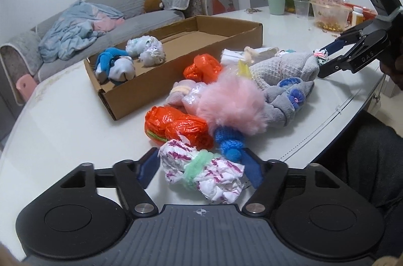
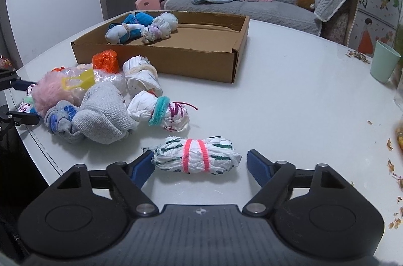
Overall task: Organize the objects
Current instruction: 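Grasp pink-green sock roll with left gripper while right grasps pink-banded striped roll, then carry both sock rolls into the tray and open both grippers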
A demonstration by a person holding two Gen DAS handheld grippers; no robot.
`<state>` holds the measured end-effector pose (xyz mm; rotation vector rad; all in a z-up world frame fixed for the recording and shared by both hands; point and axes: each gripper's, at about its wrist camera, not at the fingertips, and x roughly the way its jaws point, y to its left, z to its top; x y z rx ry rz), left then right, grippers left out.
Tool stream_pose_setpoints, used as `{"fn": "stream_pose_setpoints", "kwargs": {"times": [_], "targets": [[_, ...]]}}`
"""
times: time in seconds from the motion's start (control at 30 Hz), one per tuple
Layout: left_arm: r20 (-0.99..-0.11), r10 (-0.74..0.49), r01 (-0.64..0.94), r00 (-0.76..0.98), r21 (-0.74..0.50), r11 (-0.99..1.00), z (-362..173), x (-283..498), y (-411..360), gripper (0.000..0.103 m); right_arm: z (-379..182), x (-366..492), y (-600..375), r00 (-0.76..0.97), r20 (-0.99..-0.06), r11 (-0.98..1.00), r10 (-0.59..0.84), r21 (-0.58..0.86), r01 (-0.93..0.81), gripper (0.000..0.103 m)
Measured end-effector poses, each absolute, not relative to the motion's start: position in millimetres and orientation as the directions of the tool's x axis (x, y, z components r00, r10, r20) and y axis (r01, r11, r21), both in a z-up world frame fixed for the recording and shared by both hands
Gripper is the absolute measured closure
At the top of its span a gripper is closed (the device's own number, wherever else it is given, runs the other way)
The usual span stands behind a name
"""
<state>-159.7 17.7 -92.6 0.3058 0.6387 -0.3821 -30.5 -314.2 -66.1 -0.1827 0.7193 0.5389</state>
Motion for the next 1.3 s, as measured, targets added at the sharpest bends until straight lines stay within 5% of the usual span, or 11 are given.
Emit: {"fn": "stream_pose_setpoints", "kwargs": {"times": [0.8, 1.3], "targets": [[-0.585, -0.207, 0.323, 0.784, 0.099, 0.941, -65.1, -156.9, 57.6, 0.036, -47.9, -24.5, -328.5, 0.66, -0.639, 0.861, 0.394, 0.006, -0.508, 0.036], [-0.508, -0.175, 0.29, 0.844, 0.157, 0.944, -0.9, -95.0, 67.2, 0.036, 18.9, 12.3, -298.8, 0.718, -0.522, 0.792, 0.461, -0.123, -0.598, 0.036]]}}
